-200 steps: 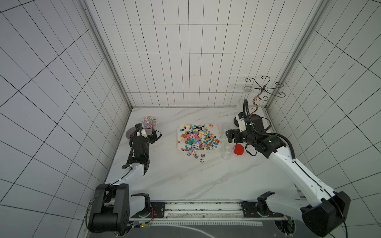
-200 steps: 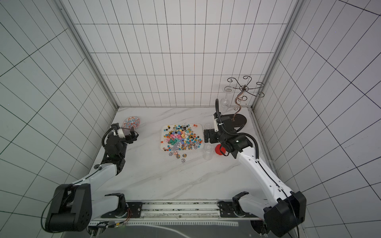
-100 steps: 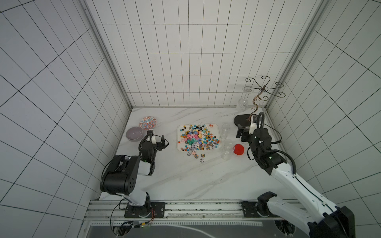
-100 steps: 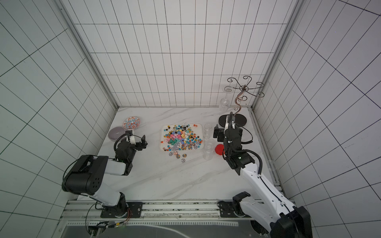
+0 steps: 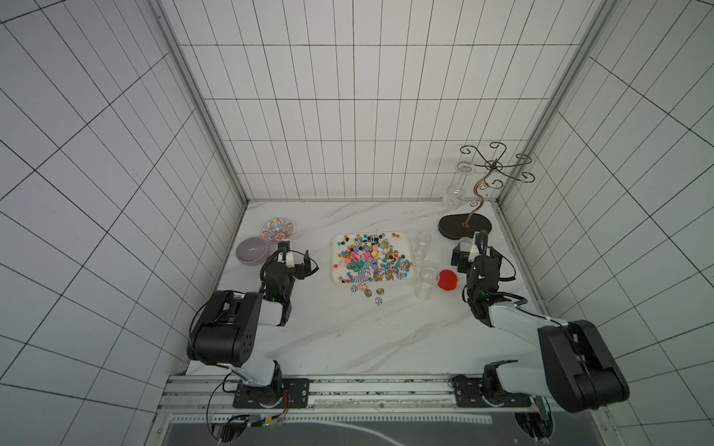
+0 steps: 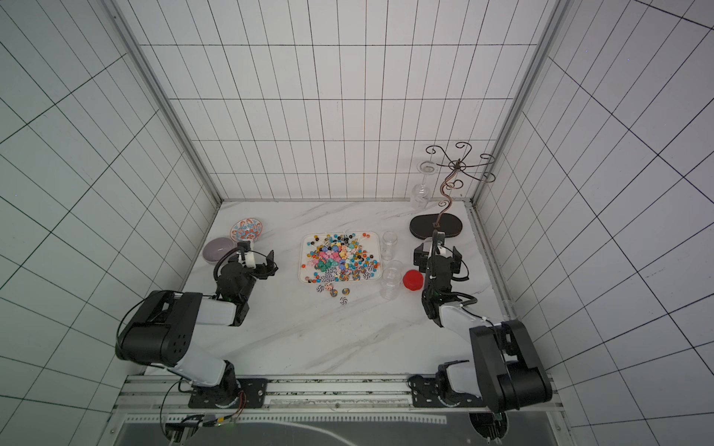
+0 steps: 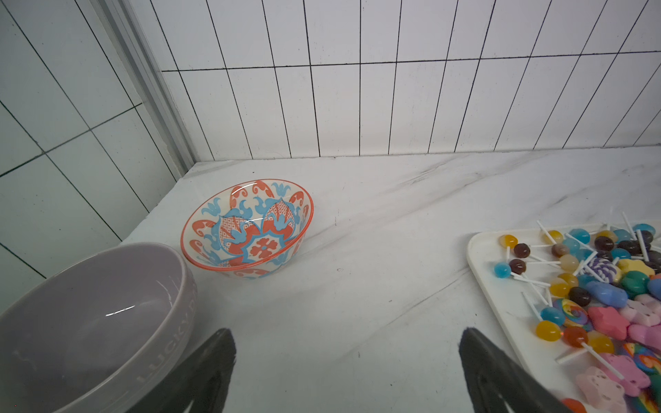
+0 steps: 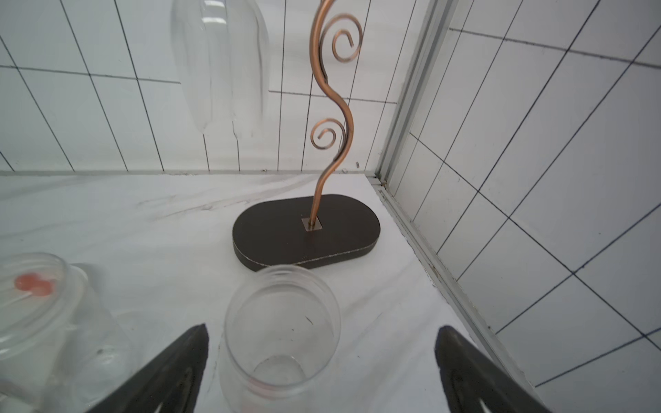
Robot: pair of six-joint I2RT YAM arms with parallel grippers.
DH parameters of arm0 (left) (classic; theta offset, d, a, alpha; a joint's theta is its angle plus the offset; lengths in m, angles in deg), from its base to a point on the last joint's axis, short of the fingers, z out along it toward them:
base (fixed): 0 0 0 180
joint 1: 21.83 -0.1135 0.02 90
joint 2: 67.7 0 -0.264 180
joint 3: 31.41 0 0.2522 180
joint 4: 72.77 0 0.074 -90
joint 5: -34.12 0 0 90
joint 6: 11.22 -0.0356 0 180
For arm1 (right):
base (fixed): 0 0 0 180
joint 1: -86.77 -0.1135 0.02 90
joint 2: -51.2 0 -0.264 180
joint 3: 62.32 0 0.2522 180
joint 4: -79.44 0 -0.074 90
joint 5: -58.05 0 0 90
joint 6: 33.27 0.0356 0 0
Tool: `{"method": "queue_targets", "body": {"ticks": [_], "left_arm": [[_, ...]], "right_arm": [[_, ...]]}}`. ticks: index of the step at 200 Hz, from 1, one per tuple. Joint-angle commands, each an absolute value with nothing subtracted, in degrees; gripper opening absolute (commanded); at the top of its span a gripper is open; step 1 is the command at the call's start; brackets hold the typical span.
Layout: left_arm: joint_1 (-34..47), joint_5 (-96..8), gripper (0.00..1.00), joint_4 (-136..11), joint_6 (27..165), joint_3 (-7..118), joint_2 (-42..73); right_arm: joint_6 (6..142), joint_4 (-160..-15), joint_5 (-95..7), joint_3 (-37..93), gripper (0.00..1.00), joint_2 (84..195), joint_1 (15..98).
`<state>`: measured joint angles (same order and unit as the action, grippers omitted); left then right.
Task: Pour the candies out of the jar
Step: Reset both arms
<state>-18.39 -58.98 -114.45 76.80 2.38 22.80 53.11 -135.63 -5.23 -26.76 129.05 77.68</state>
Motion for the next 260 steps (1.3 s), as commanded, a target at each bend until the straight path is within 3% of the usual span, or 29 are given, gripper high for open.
{"method": "queue_targets", "body": {"ticks": [1,41,142,260], "left_arm": [[-18.32,-58.71,0.97,-114.55,76.58,3.15,21.92],[-18.32,-58.86,0.97,-114.46,76.63,3.14,21.92],[-18.32,-59.12,0.97,-114.28,76.82,3.32,21.88],[-18.32,-59.09,0.97,-114.20,76.84,3.27,21.82]], "right_arm": [[53.82,-146.88,-8.49,-30.92,1.00,131.05,80.89],[55.93,-158.52,-14.56,-33.84,1.00,137.51,84.29],[55.56,-156.86,-33.24,-32.84,1.00,140.15,89.63],[55.76,-157.34,-34.09,-32.86,1.00,140.32,89.97]]}}
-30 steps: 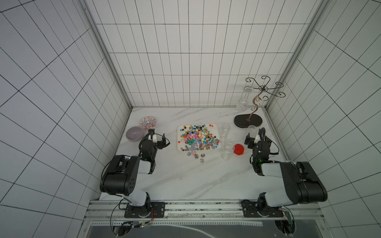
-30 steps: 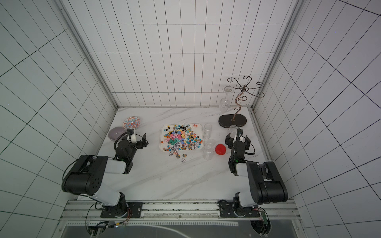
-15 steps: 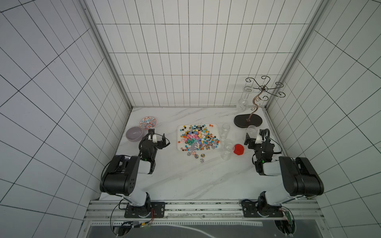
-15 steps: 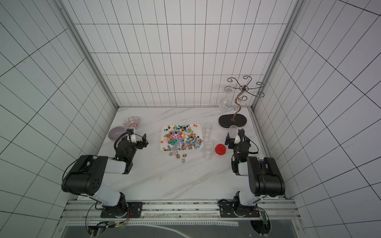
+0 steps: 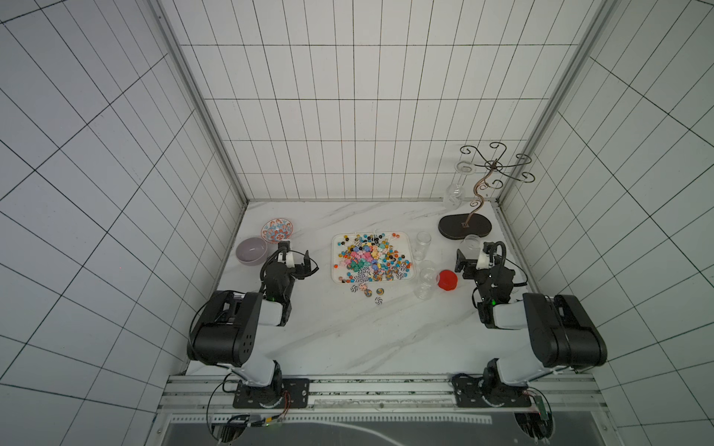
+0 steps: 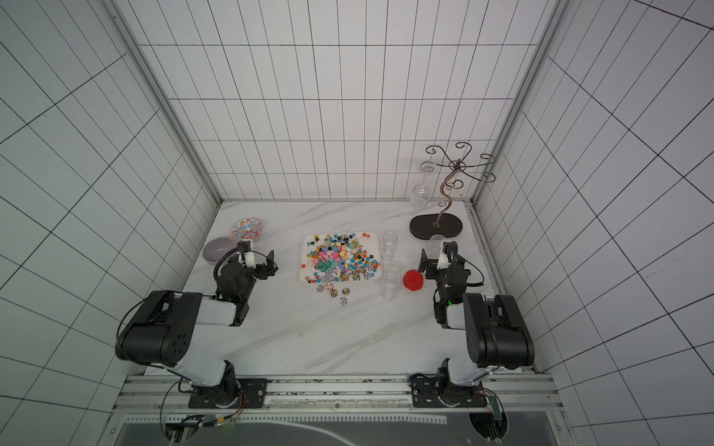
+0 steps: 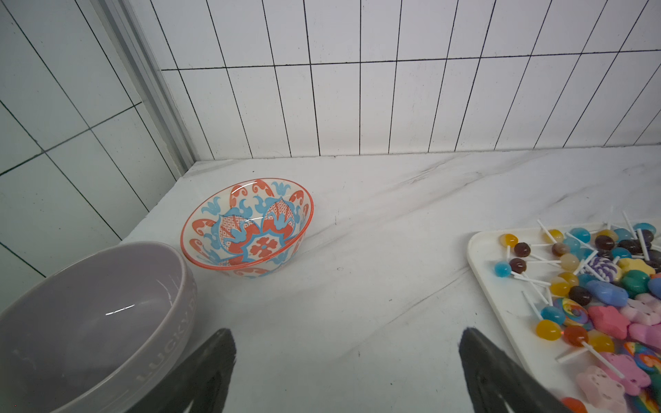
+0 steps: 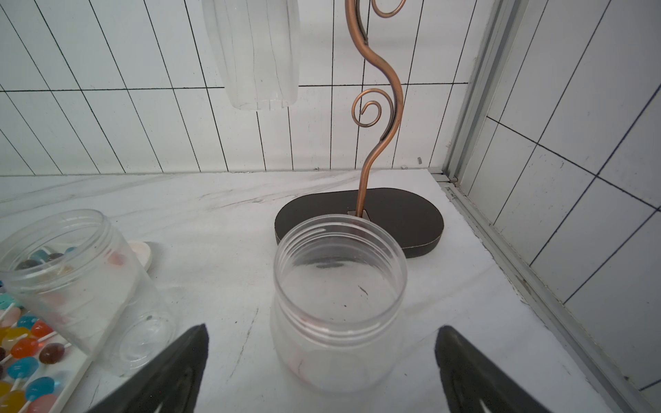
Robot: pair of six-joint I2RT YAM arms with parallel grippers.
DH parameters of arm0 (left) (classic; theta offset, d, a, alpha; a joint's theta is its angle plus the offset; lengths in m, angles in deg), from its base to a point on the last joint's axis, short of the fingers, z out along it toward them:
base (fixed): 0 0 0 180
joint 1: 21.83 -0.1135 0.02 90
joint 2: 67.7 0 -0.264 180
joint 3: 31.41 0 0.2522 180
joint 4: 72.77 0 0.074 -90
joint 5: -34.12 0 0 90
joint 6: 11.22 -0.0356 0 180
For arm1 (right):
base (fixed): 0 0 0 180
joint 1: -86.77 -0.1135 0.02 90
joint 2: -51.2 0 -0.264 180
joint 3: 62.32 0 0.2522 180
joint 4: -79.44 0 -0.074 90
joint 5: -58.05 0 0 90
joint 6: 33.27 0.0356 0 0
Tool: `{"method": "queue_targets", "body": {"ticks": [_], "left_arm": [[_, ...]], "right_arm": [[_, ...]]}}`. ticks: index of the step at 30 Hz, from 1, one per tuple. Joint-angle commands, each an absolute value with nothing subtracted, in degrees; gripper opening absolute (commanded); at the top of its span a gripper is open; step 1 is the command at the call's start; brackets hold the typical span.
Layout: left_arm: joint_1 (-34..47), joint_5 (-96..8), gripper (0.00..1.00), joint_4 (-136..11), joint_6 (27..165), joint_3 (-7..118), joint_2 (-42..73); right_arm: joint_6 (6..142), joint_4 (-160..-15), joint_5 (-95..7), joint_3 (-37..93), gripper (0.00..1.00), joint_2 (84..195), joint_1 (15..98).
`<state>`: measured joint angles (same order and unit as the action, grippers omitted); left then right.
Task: Pour the candies out of the jar
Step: Reset both arms
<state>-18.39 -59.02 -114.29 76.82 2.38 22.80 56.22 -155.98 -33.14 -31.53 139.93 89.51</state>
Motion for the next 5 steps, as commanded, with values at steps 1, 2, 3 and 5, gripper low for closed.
{"method": "queue_targets", "body": {"ticks": [1,2,3,5], "left_arm": [[-18.32,-59.07,0.97,-114.20,76.84,3.27,21.84],[-18.32,-59.05,0.97,-114.20,76.84,3.26,21.86],[-18.32,-59.09,0.97,-114.20,76.84,3.27,21.94],[-18.32,-59.11,0.97,-114.20,76.84,3.25,21.95]], "right_arm": [[55.81,-157.31,-34.12,-32.84,1.00,140.32,90.00],[55.81,-157.29,-34.31,-32.87,1.00,140.32,90.11],[55.77,-157.44,-34.28,-33.00,1.00,140.15,90.18],[55.76,-157.96,-34.17,-33.44,1.00,139.88,90.19]]}}
